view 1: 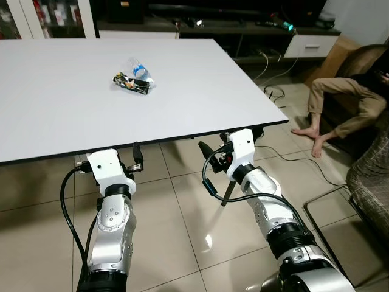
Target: Picking trash to rubbish bin
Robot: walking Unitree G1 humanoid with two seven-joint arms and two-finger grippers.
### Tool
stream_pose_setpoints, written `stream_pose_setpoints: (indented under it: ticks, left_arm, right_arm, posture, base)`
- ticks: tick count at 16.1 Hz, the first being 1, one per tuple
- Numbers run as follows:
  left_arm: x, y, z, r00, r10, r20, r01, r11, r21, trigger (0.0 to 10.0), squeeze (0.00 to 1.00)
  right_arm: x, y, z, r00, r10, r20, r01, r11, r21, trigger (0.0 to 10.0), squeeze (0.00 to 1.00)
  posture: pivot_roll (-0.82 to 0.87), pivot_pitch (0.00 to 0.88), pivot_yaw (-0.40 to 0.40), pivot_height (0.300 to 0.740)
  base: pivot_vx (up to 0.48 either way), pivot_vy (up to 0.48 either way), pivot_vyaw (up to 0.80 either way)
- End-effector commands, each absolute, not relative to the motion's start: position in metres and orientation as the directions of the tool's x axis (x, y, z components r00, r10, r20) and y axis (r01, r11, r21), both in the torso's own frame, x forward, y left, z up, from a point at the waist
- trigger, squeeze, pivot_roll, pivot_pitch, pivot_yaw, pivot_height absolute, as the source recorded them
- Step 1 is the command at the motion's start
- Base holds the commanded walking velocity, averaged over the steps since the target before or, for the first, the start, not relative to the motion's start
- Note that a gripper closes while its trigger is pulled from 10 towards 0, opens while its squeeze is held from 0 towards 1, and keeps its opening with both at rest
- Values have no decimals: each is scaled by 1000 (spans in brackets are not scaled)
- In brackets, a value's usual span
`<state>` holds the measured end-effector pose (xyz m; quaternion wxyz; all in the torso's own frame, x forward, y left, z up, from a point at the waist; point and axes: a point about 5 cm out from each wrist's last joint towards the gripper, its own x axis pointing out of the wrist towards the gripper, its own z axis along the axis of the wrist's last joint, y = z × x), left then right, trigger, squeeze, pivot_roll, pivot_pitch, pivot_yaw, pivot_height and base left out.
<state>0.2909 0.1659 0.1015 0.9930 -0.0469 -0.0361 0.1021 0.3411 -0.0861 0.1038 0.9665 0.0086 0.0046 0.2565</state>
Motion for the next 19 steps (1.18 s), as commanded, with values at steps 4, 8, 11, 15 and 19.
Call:
stream_pose_setpoints:
  ticks: [4, 8, 11, 15, 19]
  left_arm:
    - [294, 161, 108, 979, 185, 80, -177, 979, -101, 10000, 0]
    - [294, 160, 108, 980, 184, 78, -176, 979, -100, 10000, 0]
    - [294, 161, 107, 980, 185, 78, -177, 980, -96, 10000, 0]
    - [295, 161, 106, 979, 191, 72, -184, 978, -94, 10000, 0]
    - [295, 161, 105, 979, 194, 67, -187, 978, -94, 10000, 0]
  right_arm:
    - [342, -90, 108, 872, 490, 21, -490, 871, 39, 10000, 0]
    - [340, -88, 107, 864, 503, 22, -503, 863, 31, 10000, 0]
    - [339, -88, 107, 862, 507, 23, -507, 861, 30, 10000, 0]
    - [340, -89, 107, 861, 508, 20, -509, 861, 27, 10000, 0]
    - [340, -89, 107, 860, 509, 20, -510, 860, 26, 10000, 0]
  posture:
    - [-32, 0, -106, 740]
    - [-32, 0, -106, 740]
    - [-33, 0, -106, 740]
    - [-35, 0, -110, 740]
    - [-36, 0, -111, 740]
  base:
    - [359, 0, 0]
    - [386, 0, 0]
    - [400, 265, 0]
    - [391, 277, 0]
    - [391, 278, 0]
